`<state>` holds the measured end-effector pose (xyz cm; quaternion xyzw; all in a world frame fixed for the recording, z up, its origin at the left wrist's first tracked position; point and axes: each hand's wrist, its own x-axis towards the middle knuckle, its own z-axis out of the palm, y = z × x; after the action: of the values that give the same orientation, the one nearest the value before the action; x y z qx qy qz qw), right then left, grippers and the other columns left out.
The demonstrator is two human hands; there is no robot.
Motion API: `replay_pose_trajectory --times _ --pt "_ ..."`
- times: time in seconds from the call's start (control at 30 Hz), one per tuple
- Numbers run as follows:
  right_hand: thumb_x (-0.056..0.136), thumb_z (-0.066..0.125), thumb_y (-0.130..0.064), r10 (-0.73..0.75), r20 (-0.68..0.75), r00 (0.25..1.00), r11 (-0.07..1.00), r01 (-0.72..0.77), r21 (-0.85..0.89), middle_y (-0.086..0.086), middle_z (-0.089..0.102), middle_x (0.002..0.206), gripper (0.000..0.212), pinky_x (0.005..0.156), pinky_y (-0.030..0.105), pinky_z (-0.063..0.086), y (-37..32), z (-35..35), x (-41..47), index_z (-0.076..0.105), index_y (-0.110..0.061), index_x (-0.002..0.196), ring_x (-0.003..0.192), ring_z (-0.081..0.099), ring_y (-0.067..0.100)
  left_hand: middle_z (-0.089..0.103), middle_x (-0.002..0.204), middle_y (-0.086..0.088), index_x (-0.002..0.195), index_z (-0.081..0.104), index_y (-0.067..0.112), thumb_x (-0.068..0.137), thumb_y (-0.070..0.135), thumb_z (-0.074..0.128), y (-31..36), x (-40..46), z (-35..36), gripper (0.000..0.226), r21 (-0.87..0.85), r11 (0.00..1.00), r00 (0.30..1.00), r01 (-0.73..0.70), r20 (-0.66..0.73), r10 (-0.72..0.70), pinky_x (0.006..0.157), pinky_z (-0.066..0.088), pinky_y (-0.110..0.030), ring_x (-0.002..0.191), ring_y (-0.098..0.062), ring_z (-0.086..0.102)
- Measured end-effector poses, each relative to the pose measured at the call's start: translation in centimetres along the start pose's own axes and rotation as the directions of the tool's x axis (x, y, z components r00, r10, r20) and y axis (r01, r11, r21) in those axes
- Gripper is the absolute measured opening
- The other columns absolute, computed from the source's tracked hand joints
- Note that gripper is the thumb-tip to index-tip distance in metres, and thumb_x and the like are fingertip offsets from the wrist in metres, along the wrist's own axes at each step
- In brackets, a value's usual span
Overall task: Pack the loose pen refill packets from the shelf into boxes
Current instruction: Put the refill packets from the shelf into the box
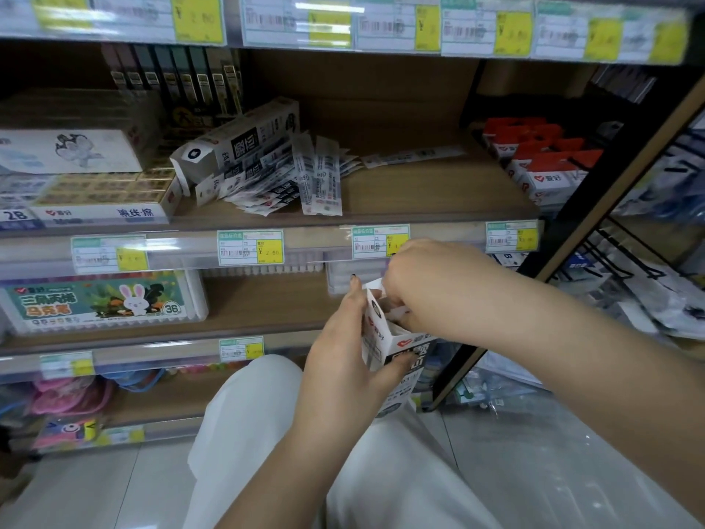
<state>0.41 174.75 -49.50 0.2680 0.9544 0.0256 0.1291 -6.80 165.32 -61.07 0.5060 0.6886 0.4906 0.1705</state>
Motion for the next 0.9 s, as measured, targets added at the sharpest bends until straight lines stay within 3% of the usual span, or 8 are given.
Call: replay_pose_trajectory --times 0.1,0.2,0.3,0.53,0.63,0.7,0.83,0.9 --pt "0.086 0.056 -0.022 0.007 -0.067 0.998 0.992 0.002 0.128 0.004 0.058 0.089 0.031 0.074 0.032 0.046 0.3 0.5 0.1 0.046 -0.015 0.057 0.108 0.051 0.025 0.06 0.121 0.015 0.12 0.039 0.049 0.068 0.023 0.081 -0.1 0.0 -0.2 0.072 -0.005 1.0 1.0 0.005 -0.016 -0.005 0.088 0.045 -0.016 0.111 -0.001 0.056" --pt "0.082 0.061 -0.033 0.029 -0.049 0.998 0.97 -0.016 0.243 0.006 0.066 0.112 0.021 0.087 0.043 0.049 0.6 -0.3 -0.6 0.07 -0.015 0.076 0.107 0.057 0.024 0.061 0.117 0.016 0.132 0.04 0.03 0.069 0.026 0.08 -0.2 -0.1 -0.4 0.074 -0.005 1.0 1.0 0.024 0.009 -0.024 0.091 0.047 -0.023 0.11 -0.001 0.056" --pt "0.082 0.065 -0.033 0.055 -0.082 0.995 0.957 -0.029 0.289 -0.005 0.067 0.11 0.011 0.091 0.04 0.047 0.9 -0.7 -1.1 0.07 -0.027 0.075 0.104 0.058 0.015 0.061 0.117 0.016 0.136 0.039 0.025 0.069 0.027 0.08 -0.3 0.0 -0.5 0.078 0.002 0.999 0.999 0.035 0.007 -0.035 0.091 0.047 -0.024 0.111 -0.001 0.056" --pt "0.083 0.06 -0.026 0.041 -0.025 0.999 0.981 -0.035 0.19 0.001 0.067 0.108 0.016 0.086 0.035 0.05 0.5 0.1 0.5 0.066 -0.022 0.069 0.101 0.06 0.023 0.056 0.132 0.008 0.132 0.041 0.029 0.071 0.024 0.079 0.2 0.0 0.1 0.072 0.023 0.999 0.999 0.026 0.039 -0.027 0.092 0.041 -0.015 0.118 -0.004 0.052" --pt "0.087 0.06 -0.03 0.035 -0.005 0.999 0.965 -0.032 0.262 0.005 0.067 0.11 0.017 0.091 0.04 0.049 0.0 -0.4 0.9 0.073 -0.019 0.083 0.104 0.06 0.025 0.061 0.121 0.01 0.138 0.038 0.022 0.07 0.023 0.079 -0.1 -0.1 -0.1 0.079 0.016 0.999 0.999 0.034 0.015 -0.034 0.09 0.045 -0.018 0.112 -0.004 0.056" --pt "0.087 0.06 -0.03 0.019 0.05 0.999 0.956 -0.033 0.292 0.004 0.068 0.11 0.016 0.091 0.04 0.049 -0.1 -0.6 0.6 0.072 -0.022 0.081 0.105 0.061 0.024 0.061 0.118 0.011 0.139 0.037 0.021 0.07 0.023 0.079 -0.2 -0.2 -0.3 0.08 0.017 0.999 0.999 0.038 0.01 -0.038 0.09 0.047 -0.023 0.11 -0.005 0.057" --pt "0.083 0.059 -0.017 0.044 -0.008 0.999 0.984 -0.042 0.172 0.001 0.055 0.073 0.017 0.068 0.027 0.046 0.1 0.1 0.6 0.056 -0.017 0.066 0.071 0.052 0.021 0.061 0.121 0.012 0.137 0.04 0.022 0.068 0.027 0.08 -0.1 -0.1 -0.3 0.08 -0.003 0.999 0.999 0.044 0.01 -0.044 0.093 0.048 -0.029 0.112 -0.005 0.057" --pt "0.082 0.059 -0.019 0.085 0.011 0.996 0.988 -0.086 0.126 -0.001 0.048 0.067 0.026 0.063 0.026 0.042 0.4 0.5 0.7 0.048 -0.018 0.058 0.06 0.045 0.018 0.059 0.126 0.01 0.13 0.042 0.031 0.067 0.029 0.081 -0.1 -0.1 -0.2 0.073 -0.008 0.999 0.999 0.038 0.003 -0.038 0.093 0.047 -0.028 0.115 -0.005 0.055"
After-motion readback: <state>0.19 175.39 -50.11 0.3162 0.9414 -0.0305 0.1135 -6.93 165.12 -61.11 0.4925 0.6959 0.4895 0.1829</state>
